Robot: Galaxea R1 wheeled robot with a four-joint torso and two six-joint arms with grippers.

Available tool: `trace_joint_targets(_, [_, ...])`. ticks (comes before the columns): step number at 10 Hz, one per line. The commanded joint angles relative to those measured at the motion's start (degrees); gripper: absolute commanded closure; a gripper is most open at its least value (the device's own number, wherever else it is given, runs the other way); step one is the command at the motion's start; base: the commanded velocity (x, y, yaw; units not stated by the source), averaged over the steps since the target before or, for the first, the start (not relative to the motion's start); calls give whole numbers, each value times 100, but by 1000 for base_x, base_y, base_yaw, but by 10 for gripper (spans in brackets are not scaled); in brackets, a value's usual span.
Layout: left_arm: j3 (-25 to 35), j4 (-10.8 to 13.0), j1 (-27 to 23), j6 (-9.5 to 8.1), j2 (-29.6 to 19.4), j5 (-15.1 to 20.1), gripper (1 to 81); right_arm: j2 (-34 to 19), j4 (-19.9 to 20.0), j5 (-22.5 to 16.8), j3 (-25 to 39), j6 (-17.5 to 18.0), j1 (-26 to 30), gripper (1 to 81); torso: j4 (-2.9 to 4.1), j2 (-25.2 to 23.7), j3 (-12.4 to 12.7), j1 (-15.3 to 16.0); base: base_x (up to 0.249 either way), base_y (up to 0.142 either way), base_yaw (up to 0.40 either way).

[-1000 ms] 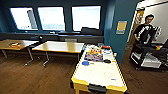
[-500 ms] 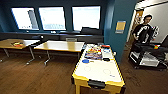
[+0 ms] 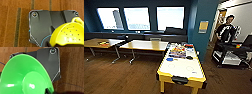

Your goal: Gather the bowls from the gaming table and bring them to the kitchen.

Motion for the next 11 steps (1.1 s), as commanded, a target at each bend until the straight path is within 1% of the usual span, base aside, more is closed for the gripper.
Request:
trace_joint_targets(1, [-97,64,-236,4,-49,235,811,-61,-108,-269,0,-15,193,811,0,0,0,5,-142,0,0])
trace_joint_targets(2, [-97,108,-236,4,-49,235,811,-61,-108,-269,0,-15,193,811,0,0,0,5,-142,0,0])
trace_joint_targets(5, [-97,134,-236,4,-49,235,811,-52,-126,-269,0,-15,201,811,0,0,0,5,-119,0,0])
trace_joint_targets(8, [-97,134,-236,4,-31,217,811,-52,-126,-277,-18,-6,202,811,0,-4,2,5,0,0,0])
trace_joint_targets(11, [-97,55,-236,-5,-14,217,811,-43,-117,-278,-36,-6,210,811,0,-4,2,6,0,0,0])
